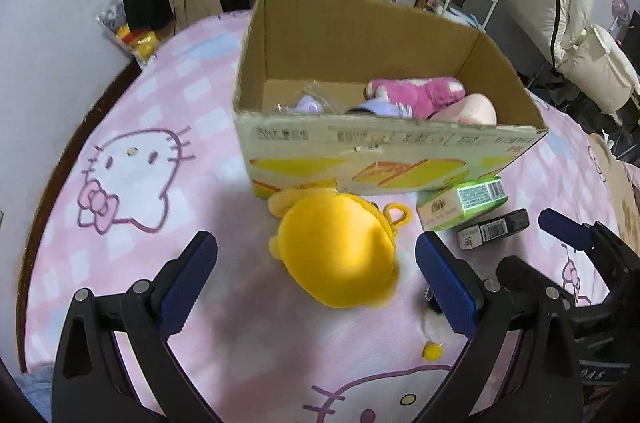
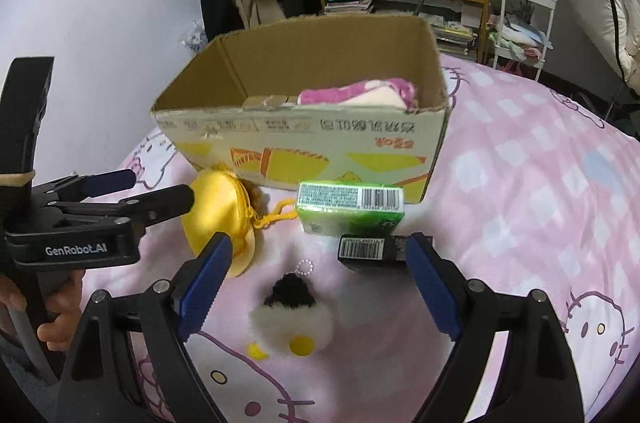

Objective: Organize soft objects
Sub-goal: 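Lower the left gripper to the yellow plush while the right gripper reaches the penguin plush, then close the left gripper on the yellow plush while the right gripper grasps the penguin plush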

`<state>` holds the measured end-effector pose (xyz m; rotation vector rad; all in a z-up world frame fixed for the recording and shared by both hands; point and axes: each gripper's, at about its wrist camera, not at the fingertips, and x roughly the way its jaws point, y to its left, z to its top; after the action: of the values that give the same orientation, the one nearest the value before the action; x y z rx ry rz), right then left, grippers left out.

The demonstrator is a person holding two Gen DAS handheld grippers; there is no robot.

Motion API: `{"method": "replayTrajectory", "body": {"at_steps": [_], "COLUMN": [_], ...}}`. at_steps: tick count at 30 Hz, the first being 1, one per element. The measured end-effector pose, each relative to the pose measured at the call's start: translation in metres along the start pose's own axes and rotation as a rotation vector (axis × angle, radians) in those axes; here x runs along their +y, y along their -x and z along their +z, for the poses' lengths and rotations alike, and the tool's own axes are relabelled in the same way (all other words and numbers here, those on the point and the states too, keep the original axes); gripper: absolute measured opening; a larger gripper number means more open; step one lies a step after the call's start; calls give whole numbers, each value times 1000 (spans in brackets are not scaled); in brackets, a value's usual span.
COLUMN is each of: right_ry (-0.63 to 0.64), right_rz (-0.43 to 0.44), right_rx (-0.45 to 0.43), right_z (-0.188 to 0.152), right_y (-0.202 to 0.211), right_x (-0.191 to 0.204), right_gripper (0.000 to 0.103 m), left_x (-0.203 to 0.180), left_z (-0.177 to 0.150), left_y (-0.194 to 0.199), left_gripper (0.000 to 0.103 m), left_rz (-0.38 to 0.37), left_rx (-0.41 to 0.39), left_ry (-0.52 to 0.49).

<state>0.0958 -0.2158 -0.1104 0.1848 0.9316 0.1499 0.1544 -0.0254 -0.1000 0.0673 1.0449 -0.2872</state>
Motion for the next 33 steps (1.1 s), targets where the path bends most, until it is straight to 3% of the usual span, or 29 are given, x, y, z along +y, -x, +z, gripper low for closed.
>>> {"method": "replayTrajectory", "body": {"at_steps": [16, 19, 24, 28, 33], "right_ry": [22, 41, 34, 21, 9], "right_rz": [26, 27, 22, 18, 8], "right_rx": [158, 196, 285, 351, 341], "right_z": [-14, -19, -25, -30, -32], "right_y": [-31, -37, -56, -70, -71], "right_x": [11, 16, 18, 16, 14], "right_gripper": [92, 91, 79, 60, 59], "left_x": [-13, -17, -21, -21, -23], "left_z": [-3, -6, -10, -10, -12], "left_y": [-45, -51, -68, -77, -85], "left_gripper": [98, 98, 98, 98, 91], "left_rz": [-31, -9, -7, 26, 14], "left_rx": [128, 143, 183, 185, 190], "left_ry": [-16, -36, -37, -48, -37]}}
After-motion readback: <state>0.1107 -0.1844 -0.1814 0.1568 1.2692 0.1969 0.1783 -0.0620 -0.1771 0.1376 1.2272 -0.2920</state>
